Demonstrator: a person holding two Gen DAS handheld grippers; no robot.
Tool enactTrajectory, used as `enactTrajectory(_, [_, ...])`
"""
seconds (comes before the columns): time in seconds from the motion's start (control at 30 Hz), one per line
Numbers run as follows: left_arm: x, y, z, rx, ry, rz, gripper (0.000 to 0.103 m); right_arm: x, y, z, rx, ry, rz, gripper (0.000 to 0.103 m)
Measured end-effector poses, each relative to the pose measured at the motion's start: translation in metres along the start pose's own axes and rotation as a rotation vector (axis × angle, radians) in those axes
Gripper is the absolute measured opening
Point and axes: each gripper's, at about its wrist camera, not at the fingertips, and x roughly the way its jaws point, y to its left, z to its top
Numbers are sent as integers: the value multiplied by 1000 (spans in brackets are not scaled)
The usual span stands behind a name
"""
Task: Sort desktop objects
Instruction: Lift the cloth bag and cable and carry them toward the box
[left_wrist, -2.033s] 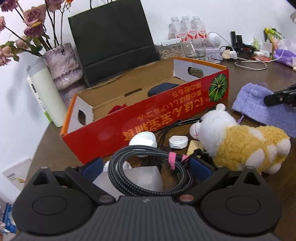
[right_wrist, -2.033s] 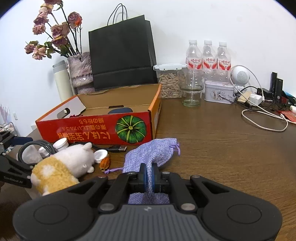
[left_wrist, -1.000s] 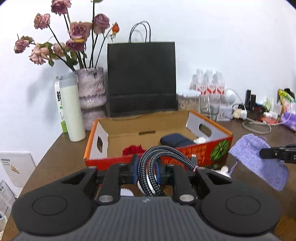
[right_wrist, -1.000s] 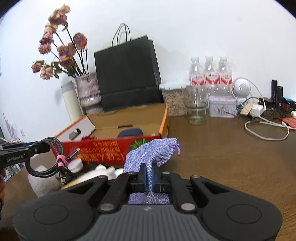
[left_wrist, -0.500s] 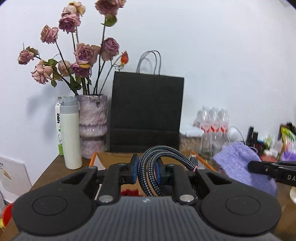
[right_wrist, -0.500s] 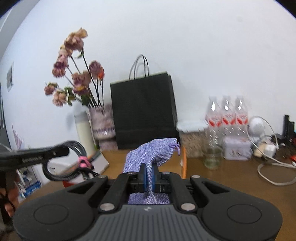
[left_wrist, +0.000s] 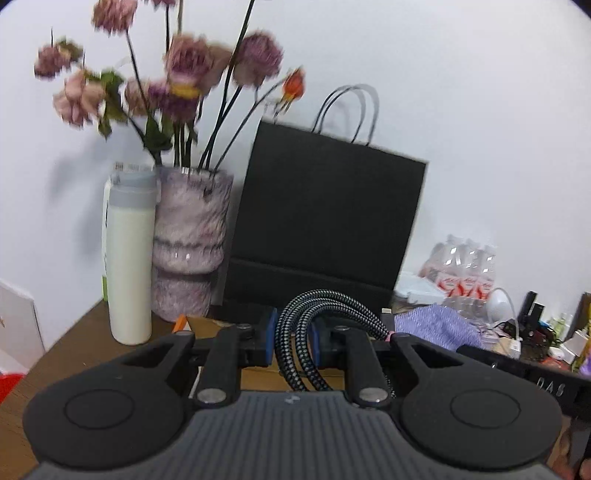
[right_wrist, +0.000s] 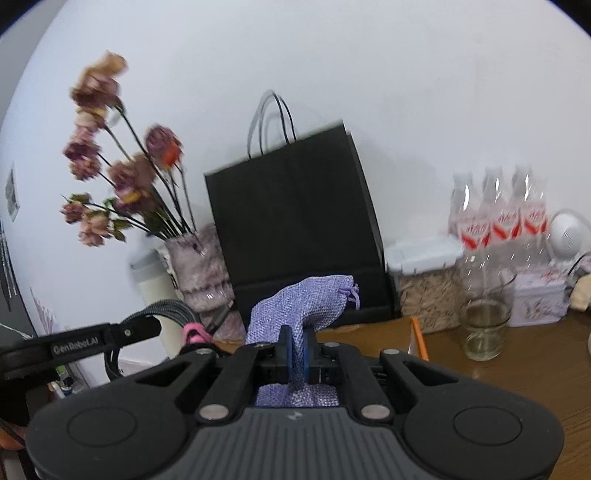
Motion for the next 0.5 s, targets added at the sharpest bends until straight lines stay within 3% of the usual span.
enactTrajectory(0.23, [51, 14, -14, -45, 152, 26, 18, 51, -14, -12, 7, 91, -38, 4])
enactTrajectory(0.5, [68, 18, -29, -47, 253, 58, 19, 64, -14, -28, -23, 167, -74, 4])
